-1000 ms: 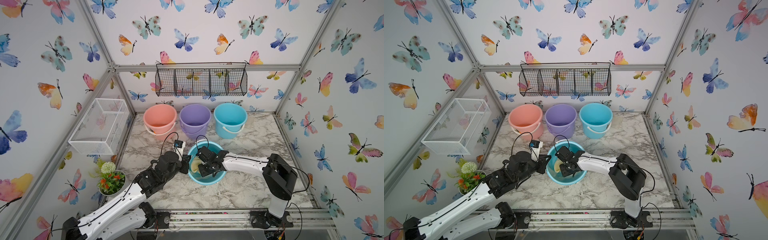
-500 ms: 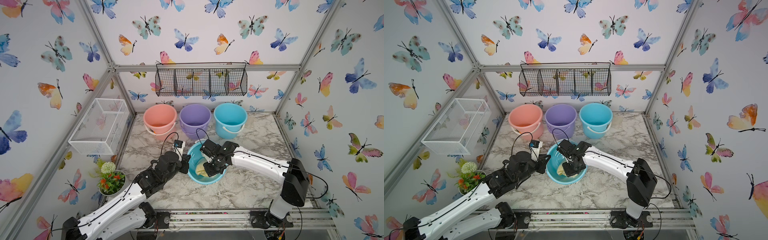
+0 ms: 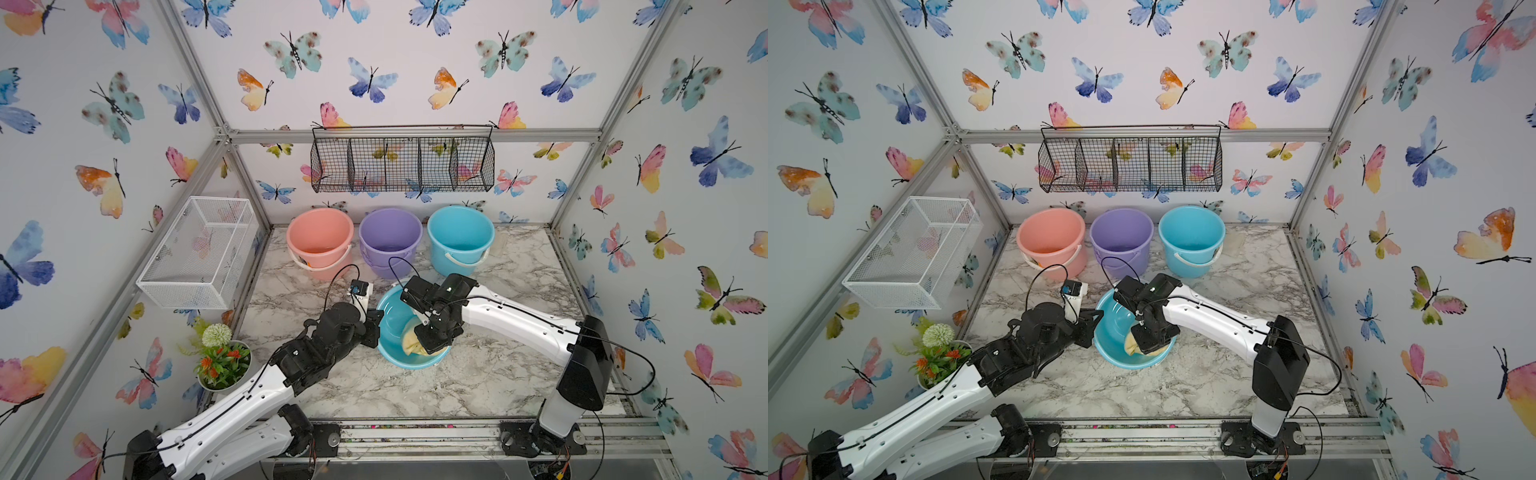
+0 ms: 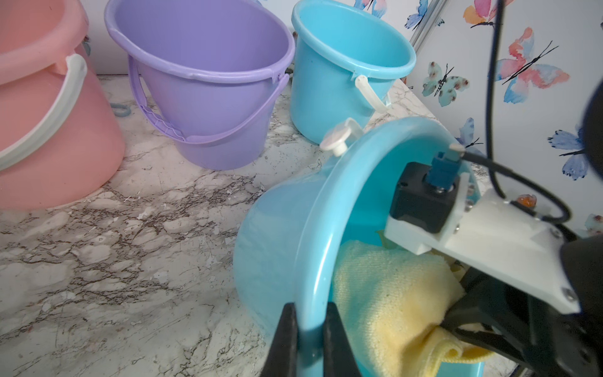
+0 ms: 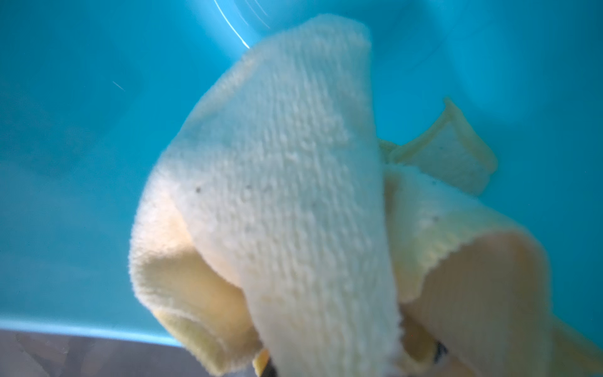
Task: Wipe the inside of the bucket with a cloth
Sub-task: Wipe the dirt from the inside of the bucket.
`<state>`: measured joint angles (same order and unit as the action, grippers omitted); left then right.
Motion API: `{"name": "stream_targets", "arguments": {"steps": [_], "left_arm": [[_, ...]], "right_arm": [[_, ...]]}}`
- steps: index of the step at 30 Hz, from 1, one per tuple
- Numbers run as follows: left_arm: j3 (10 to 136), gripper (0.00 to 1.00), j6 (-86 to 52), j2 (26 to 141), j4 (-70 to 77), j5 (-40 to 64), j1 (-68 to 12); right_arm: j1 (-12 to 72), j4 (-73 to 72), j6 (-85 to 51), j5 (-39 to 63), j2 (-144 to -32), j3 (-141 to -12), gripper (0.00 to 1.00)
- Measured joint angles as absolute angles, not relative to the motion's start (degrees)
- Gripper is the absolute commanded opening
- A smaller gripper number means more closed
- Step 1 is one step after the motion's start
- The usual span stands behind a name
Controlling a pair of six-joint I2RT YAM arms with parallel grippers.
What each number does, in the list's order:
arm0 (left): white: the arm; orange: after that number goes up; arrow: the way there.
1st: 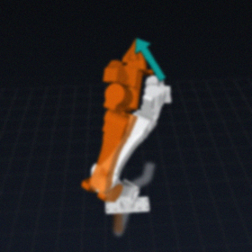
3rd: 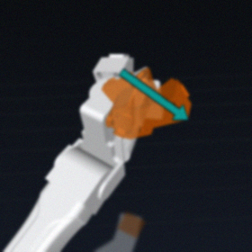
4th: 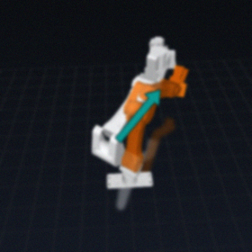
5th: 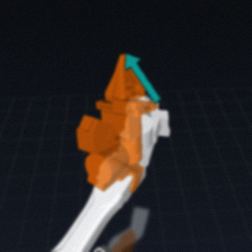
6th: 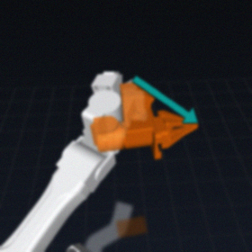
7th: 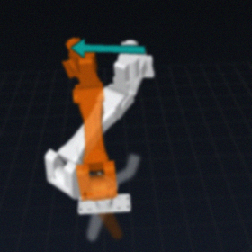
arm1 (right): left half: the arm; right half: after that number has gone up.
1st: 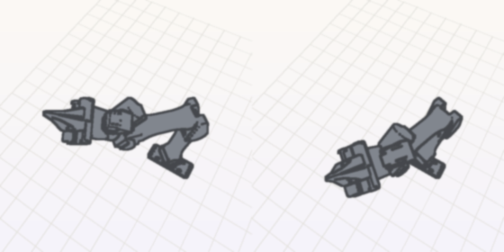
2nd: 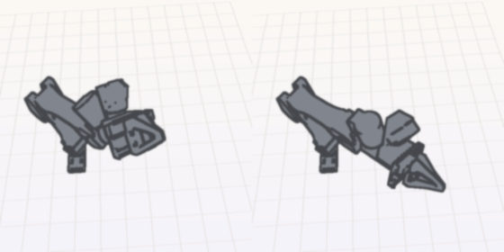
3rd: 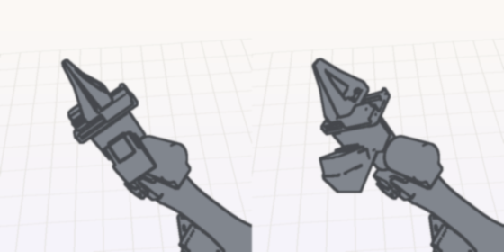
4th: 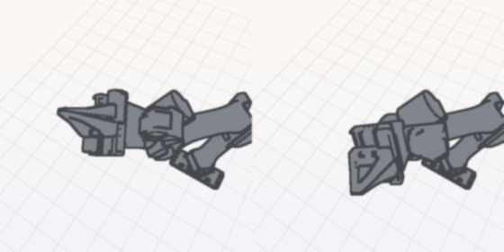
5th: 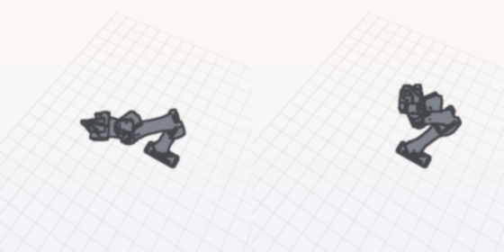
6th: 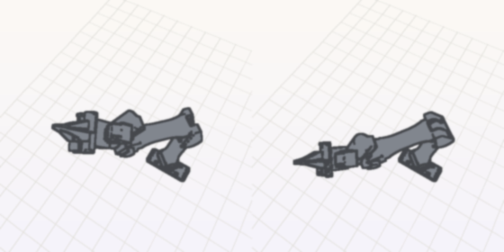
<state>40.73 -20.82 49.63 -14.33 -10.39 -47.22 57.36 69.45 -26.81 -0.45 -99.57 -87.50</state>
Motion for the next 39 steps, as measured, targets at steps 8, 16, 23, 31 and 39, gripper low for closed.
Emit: {"name": "stream_targets", "arguments": {"steps": [8, 16, 23, 31, 39], "left_arm": [[40.8, 0.0, -20.51, 49.67, -13.8, -8.69, -47.7], [40.82, 0.0, -20.53, 49.76, -13.72, -8.73, -47.68], [40.82, 0.0, -20.51, 49.78, -13.37, -7.88, -47.72], [40.82, 0.0, -19.84, 49.8, -13.23, -6.92, -47.86], [40.82, 0.0, -20.43, 49.84, -14.44, -7.84, -47.68]], "right_arm": [[57.36, 57.82, -24.95, -6.79, -102.32, -80.82, 0.02], [57.39, 38.94, -23.38, -11.53, -105.78, -72.97, 0.02], [58.11, 25.19, -22.79, -15.33, -105.8, -66.5, 0.02], [58.48, 12.21, -21.78, -16.95, -101.21, -58.5, 0.02], [58.37, 25.34, -21.3, -14.44, -97.58, -62.43, 0.02]]}}
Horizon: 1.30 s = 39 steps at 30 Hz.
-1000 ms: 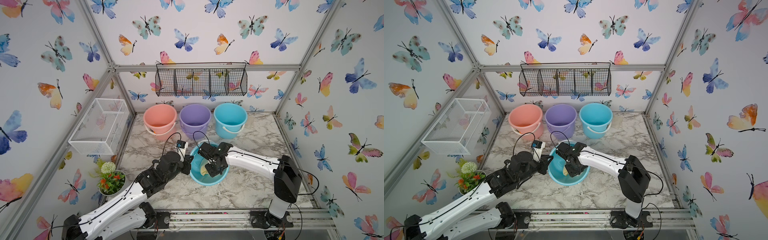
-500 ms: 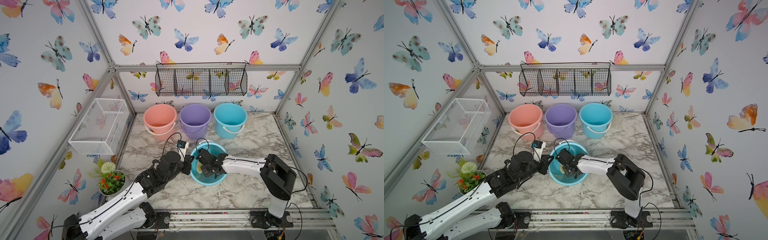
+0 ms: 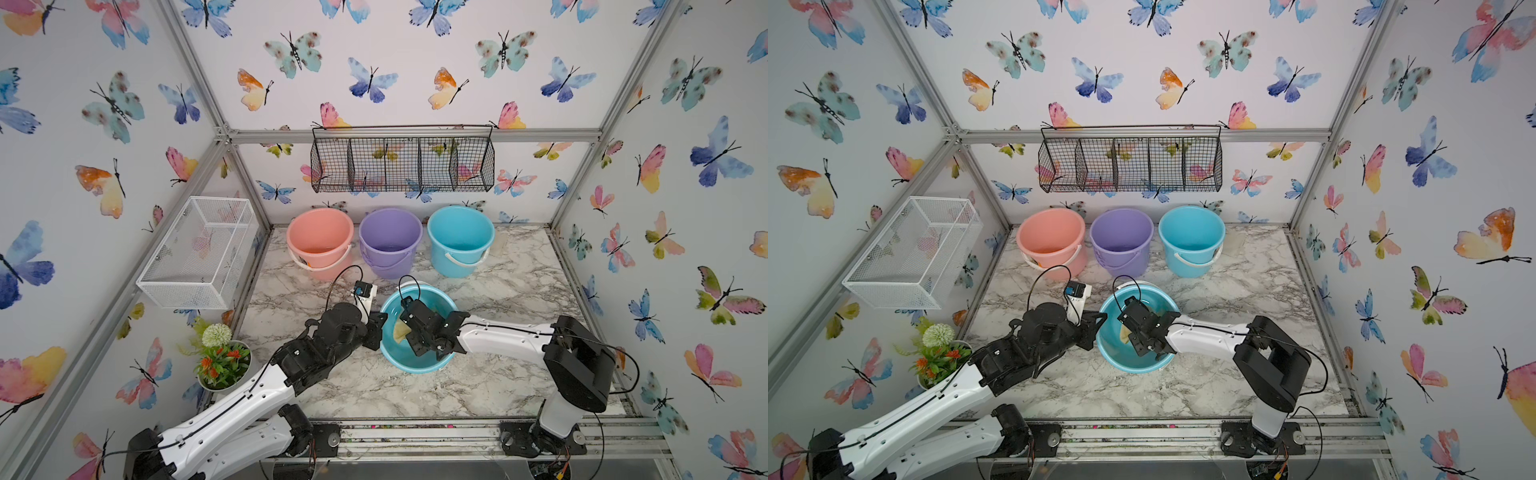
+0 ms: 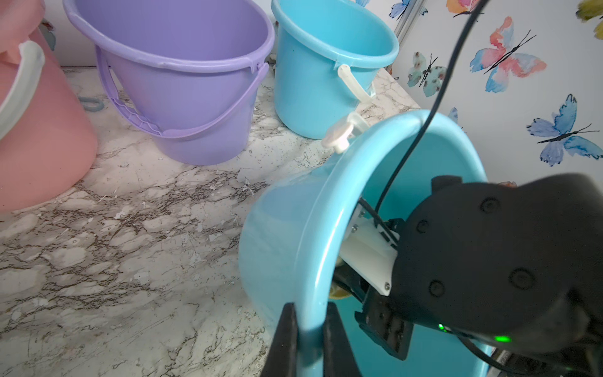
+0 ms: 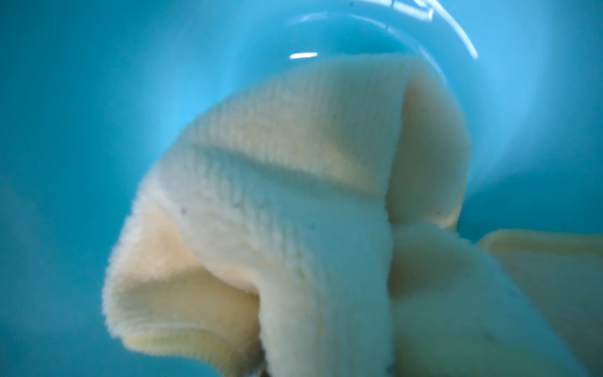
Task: Wipe the inside of the bucket with a cloth
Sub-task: Wipe the dirt from the inside of the bucket.
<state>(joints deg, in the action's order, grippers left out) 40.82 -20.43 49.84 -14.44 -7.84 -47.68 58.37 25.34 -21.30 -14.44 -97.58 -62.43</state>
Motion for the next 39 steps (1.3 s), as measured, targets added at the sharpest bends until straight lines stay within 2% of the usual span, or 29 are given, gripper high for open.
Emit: {"name": "stream_targets", "arguments": {"steps": [9, 15, 28, 39], "left_arm": [[41.34, 0.0, -21.26, 49.89, -13.23, -7.57, -47.7], [42.3, 0.0, -21.28, 49.89, -11.86, -7.46, -47.7], [42.96, 0.0, -20.27, 50.48, -17.17, -7.7, -47.22], [51.57, 0.0, -19.68, 56.64, -24.29, -7.6, -47.2]], "right_arm": [[58.06, 50.17, -20.32, -12.58, -93.01, -75.0, 0.02], [58.06, 60.84, -19.59, -11.53, -93.54, -83.42, 0.02], [57.43, 52.97, -18.61, -3.53, -95.77, -78.91, 0.02], [57.41, 54.33, -17.02, -2.72, -95.72, -80.4, 0.02]]}}
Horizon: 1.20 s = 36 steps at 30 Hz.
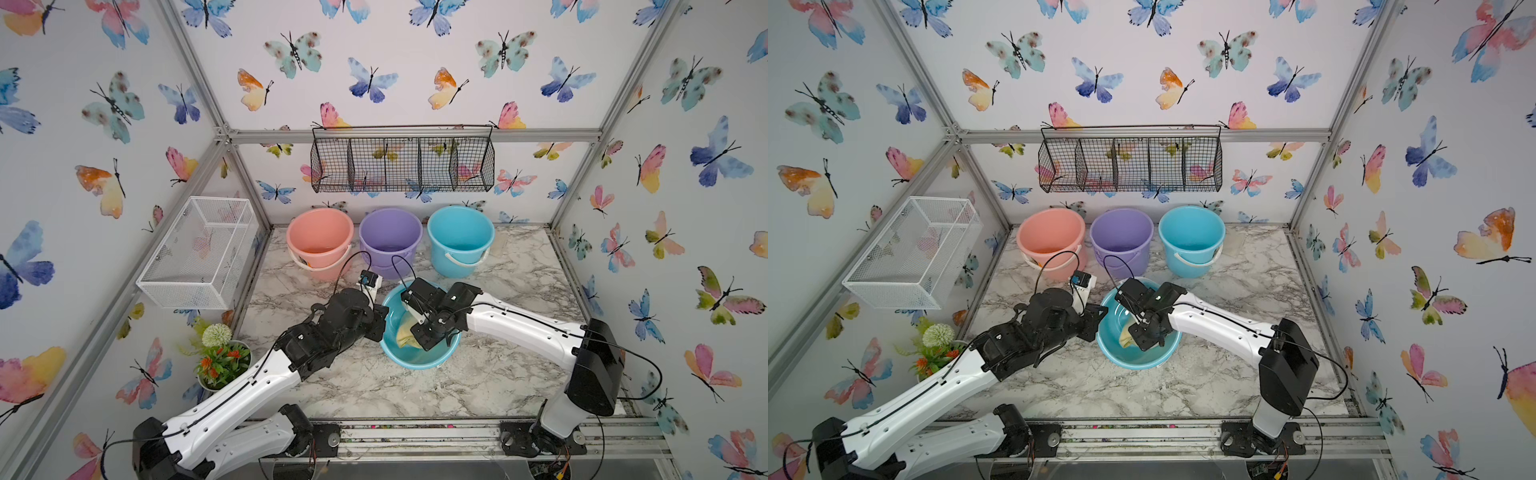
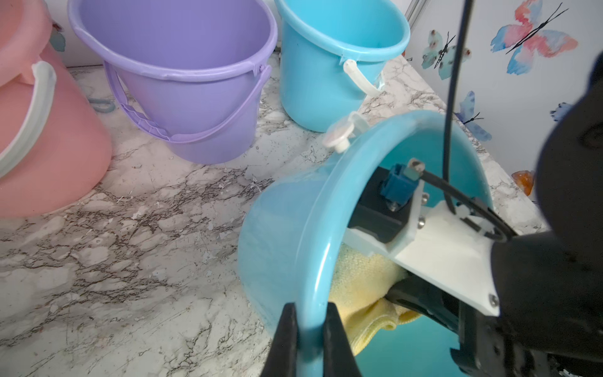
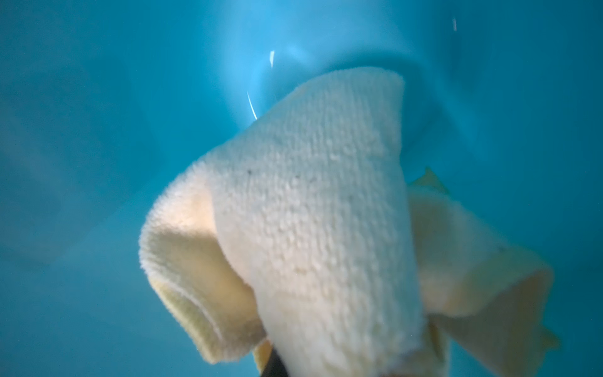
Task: Wipe the inside of the bucket with a cloth
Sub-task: Wipe the dirt from the inside of the bucket.
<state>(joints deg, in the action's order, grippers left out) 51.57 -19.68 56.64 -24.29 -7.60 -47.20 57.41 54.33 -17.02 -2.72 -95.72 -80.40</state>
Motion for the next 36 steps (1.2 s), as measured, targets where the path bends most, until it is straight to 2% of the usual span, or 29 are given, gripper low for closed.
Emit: {"name": "stream_targets", "arguments": {"steps": [6, 11, 22, 29, 36], "left_arm": [[55.07, 0.0, -19.68, 59.66, -28.47, -8.03, -47.2], [57.8, 0.0, -19.51, 60.69, -31.53, -7.86, -47.2], [60.45, 0.0, -19.14, 61.43, -33.89, -6.5, -47.2], [61.3, 0.0, -19.03, 62.48, -34.7, -5.63, -47.22], [61.6, 0.0, -18.85, 63.51, -34.89, -3.95, -47.33]], "right_arm": [[57.41, 53.6, -15.84, -0.49, -90.32, -80.23, 0.02], [57.41, 54.85, -11.99, -3.62, -87.29, -80.14, 0.02], [57.47, 56.75, 7.4, -13.17, -88.64, -78.24, 0.02], [57.49, 58.17, 16.32, -14.39, -91.7, -78.3, 0.02], [57.91, 53.04, 22.65, -14.76, -91.94, -73.19, 0.02]]}}
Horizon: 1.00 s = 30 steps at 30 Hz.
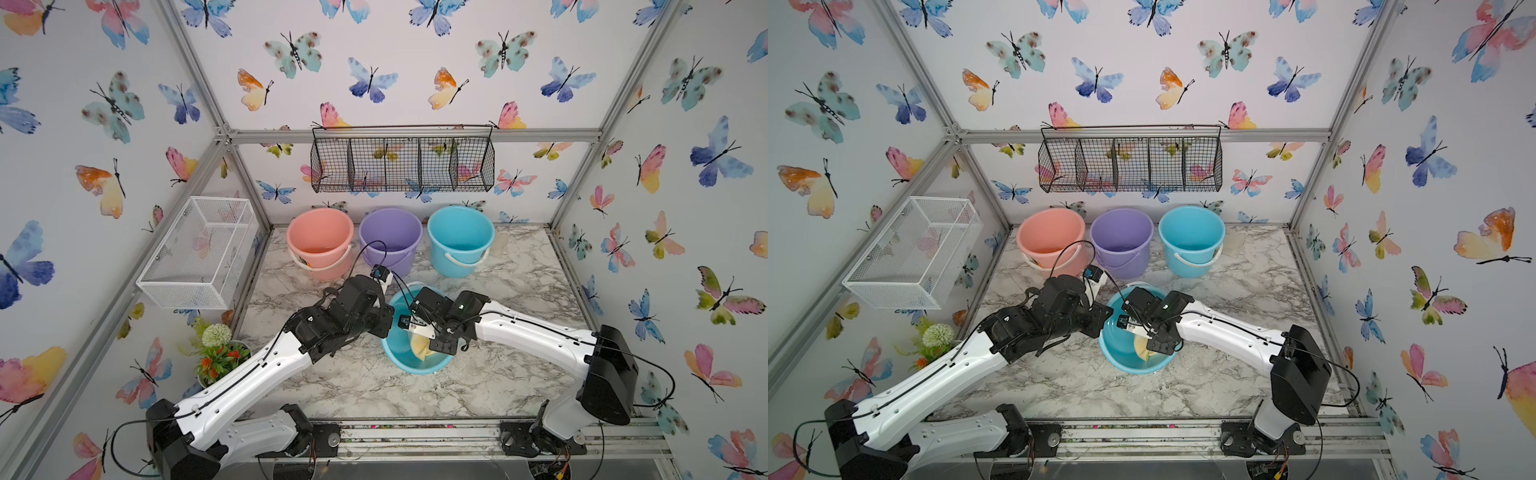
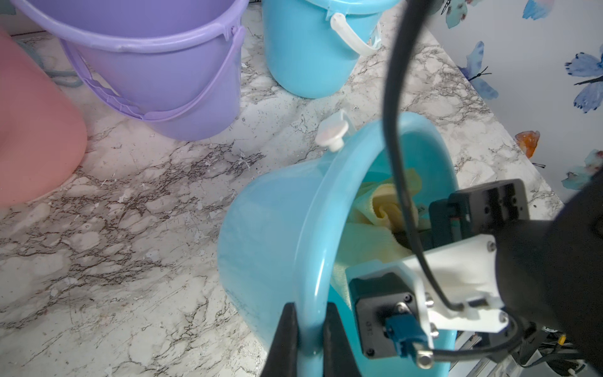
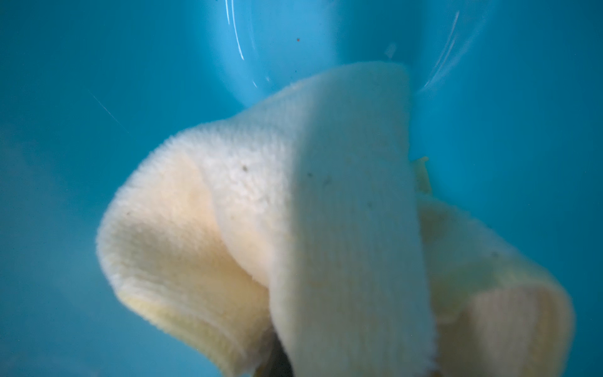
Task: Wipe the inside of the bucket with a cloth
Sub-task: Wipe the dirt from the inside of the bucket.
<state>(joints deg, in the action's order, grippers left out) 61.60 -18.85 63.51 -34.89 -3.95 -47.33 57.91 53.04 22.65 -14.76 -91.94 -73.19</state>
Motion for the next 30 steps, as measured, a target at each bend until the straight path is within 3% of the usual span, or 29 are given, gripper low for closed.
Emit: {"name": "stream_targets", "arguments": {"steps": [20, 25, 30], "left_arm": [[61.87, 0.0, -18.26, 63.96, -34.63, -2.2, -47.37], [61.87, 0.0, -18.33, 63.99, -34.7, -2.26, -47.35], [61.93, 0.0, -18.74, 64.66, -34.89, -2.63, -47.31]], "right_arm": [[57.8, 16.12, 28.08, -12.99, -96.44, -57.08, 0.02], [57.78, 14.96, 28.1, -13.04, -95.92, -56.45, 0.02], [57.78, 25.93, 28.25, -12.78, -91.35, -60.16, 0.02]]}}
